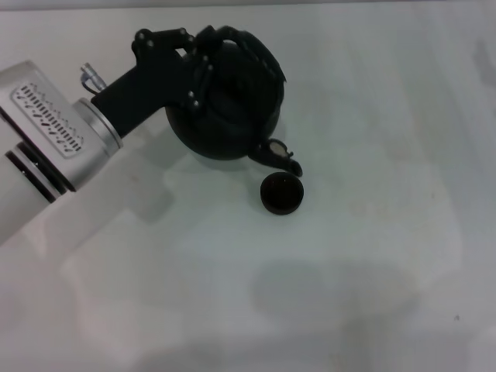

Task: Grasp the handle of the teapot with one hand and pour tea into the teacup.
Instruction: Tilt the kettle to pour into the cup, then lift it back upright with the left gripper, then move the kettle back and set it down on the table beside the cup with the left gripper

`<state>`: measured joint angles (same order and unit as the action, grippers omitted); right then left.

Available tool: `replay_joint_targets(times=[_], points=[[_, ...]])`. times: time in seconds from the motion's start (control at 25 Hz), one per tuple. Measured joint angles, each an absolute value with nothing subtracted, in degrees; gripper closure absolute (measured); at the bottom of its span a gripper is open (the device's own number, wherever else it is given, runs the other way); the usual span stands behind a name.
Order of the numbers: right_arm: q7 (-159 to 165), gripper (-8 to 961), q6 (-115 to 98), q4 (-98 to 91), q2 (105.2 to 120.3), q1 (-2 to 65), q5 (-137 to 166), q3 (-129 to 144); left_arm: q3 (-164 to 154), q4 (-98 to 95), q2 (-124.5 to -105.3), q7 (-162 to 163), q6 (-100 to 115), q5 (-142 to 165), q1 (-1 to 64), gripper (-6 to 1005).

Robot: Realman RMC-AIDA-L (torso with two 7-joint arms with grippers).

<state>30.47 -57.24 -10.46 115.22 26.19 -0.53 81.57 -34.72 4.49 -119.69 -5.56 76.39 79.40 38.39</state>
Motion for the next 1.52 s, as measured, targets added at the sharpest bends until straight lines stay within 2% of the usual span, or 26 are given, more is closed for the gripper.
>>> replay_joint_targets(times=[0.56,0.6,0.88,1.52], points=[[30.5,280,-57.56,-10.46,115.22,26.2,-0.53,81.29,-30.5,4.25,-119.41,6.87,77.86,74.99,33.93,901],[30.5,280,-57.57,-10.46,115.22,26.19,-0.53,81.29,-30.47,4.4,-119.38,9.46,80.21,69.37,29.86,901],[30.44,280,-57.6,-11.02,115.04,26.69,-0.53,81.2,-30.35,6.88,-119.56,10.31,84.7,59.3,23.6,902],[29.73,279,-57.04,-11.17,114.96,29.02,-0.39,78.28,-30.32,14.25,-119.69,10.46,84.92,57.0,22.6,901]])
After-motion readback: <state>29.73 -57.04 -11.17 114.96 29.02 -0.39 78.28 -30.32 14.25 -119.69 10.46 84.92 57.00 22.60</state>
